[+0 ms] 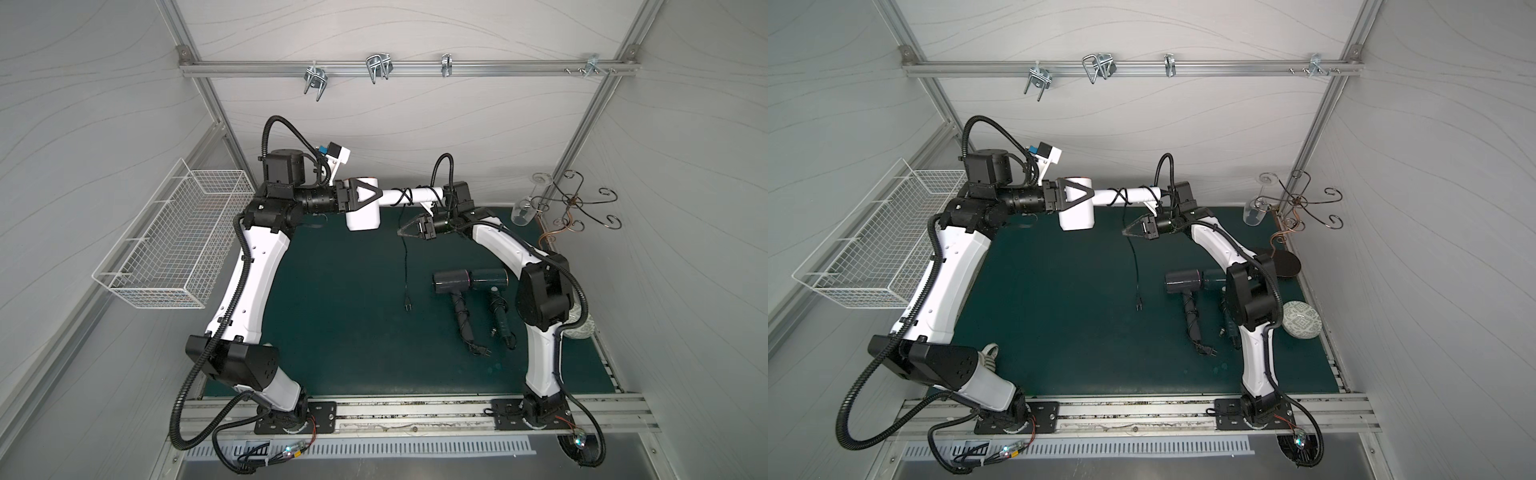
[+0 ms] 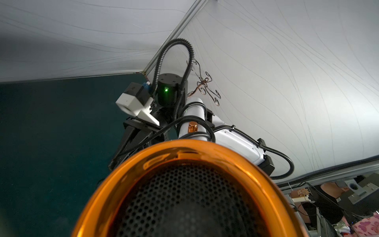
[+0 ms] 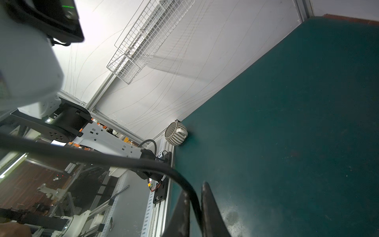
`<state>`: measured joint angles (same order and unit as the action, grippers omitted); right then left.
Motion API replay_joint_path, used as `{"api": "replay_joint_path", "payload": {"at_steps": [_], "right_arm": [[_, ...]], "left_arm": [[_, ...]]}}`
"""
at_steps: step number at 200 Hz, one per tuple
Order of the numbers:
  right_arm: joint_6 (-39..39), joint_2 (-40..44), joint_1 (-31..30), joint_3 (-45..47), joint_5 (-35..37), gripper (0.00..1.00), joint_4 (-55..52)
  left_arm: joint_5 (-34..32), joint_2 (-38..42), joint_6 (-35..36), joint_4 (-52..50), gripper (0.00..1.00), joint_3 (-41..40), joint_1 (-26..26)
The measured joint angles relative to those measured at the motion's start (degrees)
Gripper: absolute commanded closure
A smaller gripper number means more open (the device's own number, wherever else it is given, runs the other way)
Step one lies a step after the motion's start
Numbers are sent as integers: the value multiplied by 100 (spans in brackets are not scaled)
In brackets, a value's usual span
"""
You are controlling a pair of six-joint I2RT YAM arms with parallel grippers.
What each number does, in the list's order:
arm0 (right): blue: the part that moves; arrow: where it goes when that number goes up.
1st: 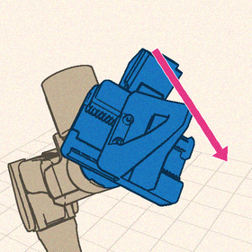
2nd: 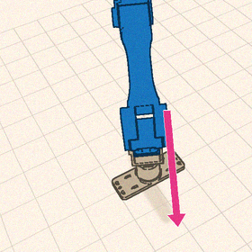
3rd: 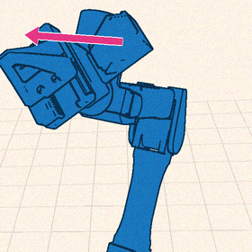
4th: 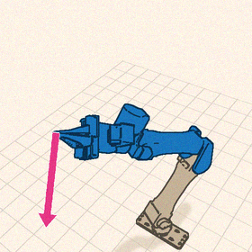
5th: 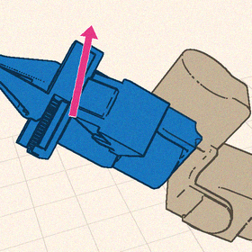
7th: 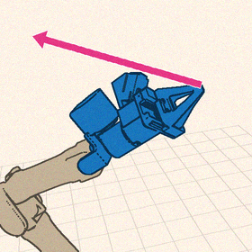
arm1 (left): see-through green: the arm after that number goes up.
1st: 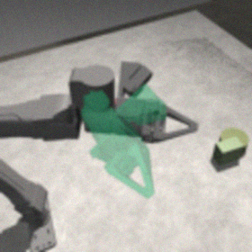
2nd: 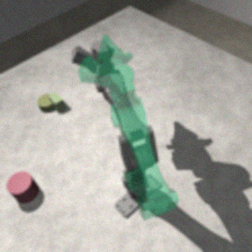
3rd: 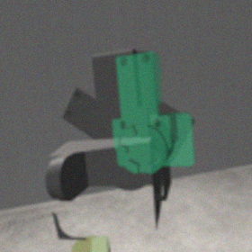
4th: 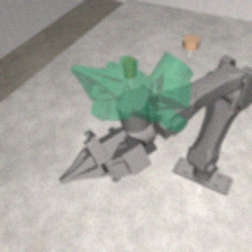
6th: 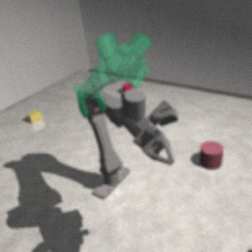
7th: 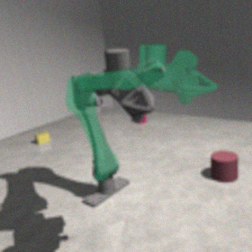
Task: Wrap the cord around the hair dryer
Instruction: Wrap the power cord around the hair dryer.
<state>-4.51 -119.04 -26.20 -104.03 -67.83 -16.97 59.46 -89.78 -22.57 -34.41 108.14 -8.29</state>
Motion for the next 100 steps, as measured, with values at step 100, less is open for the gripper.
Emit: {"api": "replay_joint_path", "payload": {"at_steps": [100], "right_arm": [[-48, -389, -339, 409, 448, 73, 140]], "left_arm": [[697, 17, -1029, 1998, 100, 105, 227]]}}
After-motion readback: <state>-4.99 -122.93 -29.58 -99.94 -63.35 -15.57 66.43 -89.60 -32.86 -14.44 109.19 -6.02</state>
